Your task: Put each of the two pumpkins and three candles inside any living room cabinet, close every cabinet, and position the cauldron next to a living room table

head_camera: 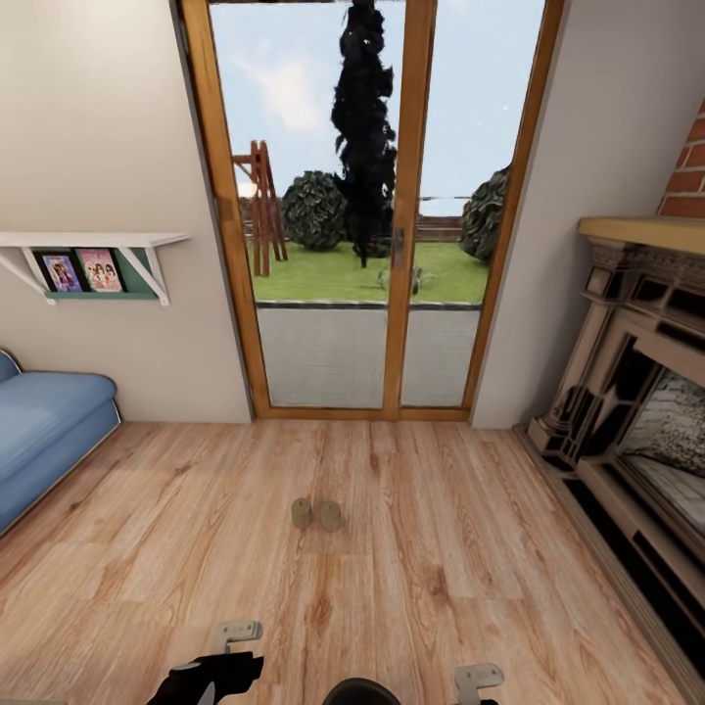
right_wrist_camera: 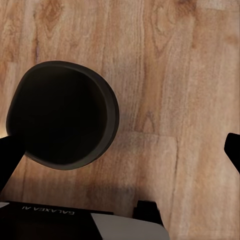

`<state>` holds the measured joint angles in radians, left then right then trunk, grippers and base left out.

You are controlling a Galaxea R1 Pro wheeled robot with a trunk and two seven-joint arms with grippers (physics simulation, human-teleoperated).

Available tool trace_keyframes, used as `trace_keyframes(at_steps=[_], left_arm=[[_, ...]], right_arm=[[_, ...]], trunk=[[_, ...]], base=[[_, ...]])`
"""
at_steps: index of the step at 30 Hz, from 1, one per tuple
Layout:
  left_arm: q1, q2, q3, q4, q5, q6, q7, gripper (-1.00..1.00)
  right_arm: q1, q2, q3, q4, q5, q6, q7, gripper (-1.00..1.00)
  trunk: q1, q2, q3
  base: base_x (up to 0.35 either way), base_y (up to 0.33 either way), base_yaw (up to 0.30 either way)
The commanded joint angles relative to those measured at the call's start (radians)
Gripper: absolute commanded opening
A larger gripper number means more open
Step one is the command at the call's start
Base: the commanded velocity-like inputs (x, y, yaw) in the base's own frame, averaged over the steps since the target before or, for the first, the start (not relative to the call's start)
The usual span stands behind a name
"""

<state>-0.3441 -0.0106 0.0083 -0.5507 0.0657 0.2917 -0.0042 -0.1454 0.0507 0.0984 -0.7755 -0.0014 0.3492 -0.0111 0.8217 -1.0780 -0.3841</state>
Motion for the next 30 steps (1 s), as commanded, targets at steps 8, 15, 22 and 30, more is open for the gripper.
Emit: trace_keyframes(at_steps=[8, 15, 22, 30], left_arm=[[0.000, -0.007, 0.001, -0.002, 0.008, 0.003, 0.000, 1.00], [0.000, -0.014, 0.001, -0.002, 0.009, 0.003, 0.001, 1.00], [0.000, -0.017, 0.001, -0.002, 0.009, 0.003, 0.001, 1.00], [0.000, -0.022, 0.001, -0.002, 0.009, 0.002, 0.001, 1.00]], right_arm=[[0.000, 0.000, 0.002, -0.001, 0.004, -0.030, -0.001, 1.00], [0.000, 0.000, 0.004, 0.000, 0.005, -0.034, 0.000, 1.00], [0.000, 0.000, 0.004, 0.001, 0.005, -0.038, 0.002, 1.00], [0.000, 0.000, 0.004, 0.002, 0.006, -0.051, 0.001, 1.00]], trunk=[[0.031, -0.057, -0.026], [0.058, -0.106, -0.048], [0.085, -0.155, -0.070], [0.115, -0.211, -0.095]], base=[[0.000, 0.000, 0.000], [0.000, 0.000, 0.000], [0.000, 0.000, 0.000], [0.000, 0.000, 0.000]])
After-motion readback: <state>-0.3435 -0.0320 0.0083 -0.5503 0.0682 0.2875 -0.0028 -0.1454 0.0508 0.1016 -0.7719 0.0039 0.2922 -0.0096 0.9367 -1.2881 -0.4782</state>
